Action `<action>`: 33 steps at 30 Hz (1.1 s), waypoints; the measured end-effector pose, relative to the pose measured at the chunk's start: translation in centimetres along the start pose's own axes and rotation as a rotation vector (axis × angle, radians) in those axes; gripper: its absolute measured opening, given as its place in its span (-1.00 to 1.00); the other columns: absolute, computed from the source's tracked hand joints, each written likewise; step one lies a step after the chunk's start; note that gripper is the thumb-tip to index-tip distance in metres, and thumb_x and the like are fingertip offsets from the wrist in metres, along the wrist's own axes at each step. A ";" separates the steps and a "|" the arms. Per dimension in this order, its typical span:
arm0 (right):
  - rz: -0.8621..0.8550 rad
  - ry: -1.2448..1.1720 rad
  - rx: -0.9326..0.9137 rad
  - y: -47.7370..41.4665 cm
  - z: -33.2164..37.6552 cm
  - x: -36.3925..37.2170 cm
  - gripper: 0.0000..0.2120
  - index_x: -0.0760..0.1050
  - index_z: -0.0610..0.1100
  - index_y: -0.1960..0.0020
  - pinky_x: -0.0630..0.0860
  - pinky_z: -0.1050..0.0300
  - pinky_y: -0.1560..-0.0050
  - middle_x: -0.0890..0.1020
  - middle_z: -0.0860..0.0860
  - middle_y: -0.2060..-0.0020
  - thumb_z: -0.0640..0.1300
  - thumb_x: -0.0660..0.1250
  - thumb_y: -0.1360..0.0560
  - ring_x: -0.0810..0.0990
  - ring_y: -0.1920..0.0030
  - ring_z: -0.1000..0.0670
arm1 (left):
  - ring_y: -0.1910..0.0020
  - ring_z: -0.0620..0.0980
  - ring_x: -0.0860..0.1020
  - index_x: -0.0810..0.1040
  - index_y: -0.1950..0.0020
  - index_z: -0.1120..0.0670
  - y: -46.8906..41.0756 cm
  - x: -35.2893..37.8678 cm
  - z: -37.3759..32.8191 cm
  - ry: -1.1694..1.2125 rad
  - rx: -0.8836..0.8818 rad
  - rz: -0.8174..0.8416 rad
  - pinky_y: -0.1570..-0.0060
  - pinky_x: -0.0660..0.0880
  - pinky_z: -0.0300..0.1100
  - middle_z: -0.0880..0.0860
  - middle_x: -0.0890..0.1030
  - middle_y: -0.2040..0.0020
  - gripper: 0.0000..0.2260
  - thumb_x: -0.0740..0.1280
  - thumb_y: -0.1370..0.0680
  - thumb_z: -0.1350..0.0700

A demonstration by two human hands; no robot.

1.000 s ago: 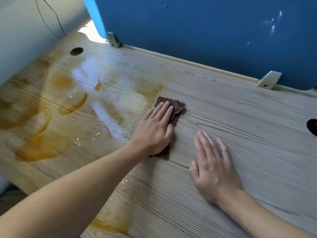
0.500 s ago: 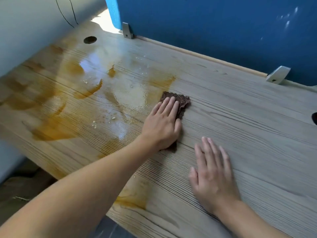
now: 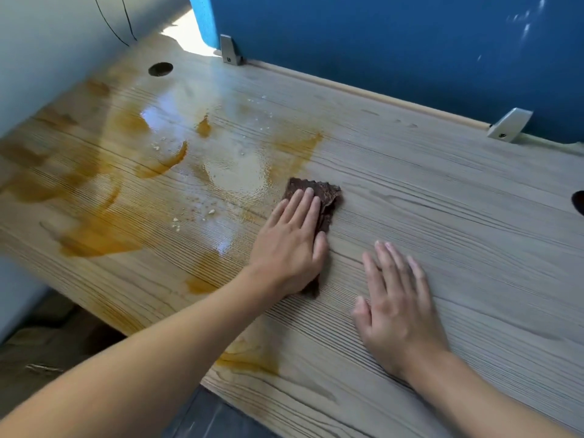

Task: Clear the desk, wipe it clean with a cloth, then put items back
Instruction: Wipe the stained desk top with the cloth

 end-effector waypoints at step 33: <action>0.021 0.001 0.076 3.7 2.7 0.3 -0.35 0.27 -0.27 -0.53 0.15 -0.27 -0.51 0.23 -0.21 -0.55 0.10 -0.01 -0.57 0.15 -0.57 -0.16 | -0.61 -0.02 -0.14 0.00 -0.63 0.12 12.5 0.1 -3.8 0.024 0.338 0.038 -0.58 -0.12 -0.05 0.08 -0.04 -0.63 -0.40 -0.06 -0.65 -0.12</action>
Point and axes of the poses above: each hand's wrist, its own y-axis away from the middle knuckle, its own x-axis out of the palm, z = x × y, the point moved 8 cm from there along -y, towards the middle knuckle
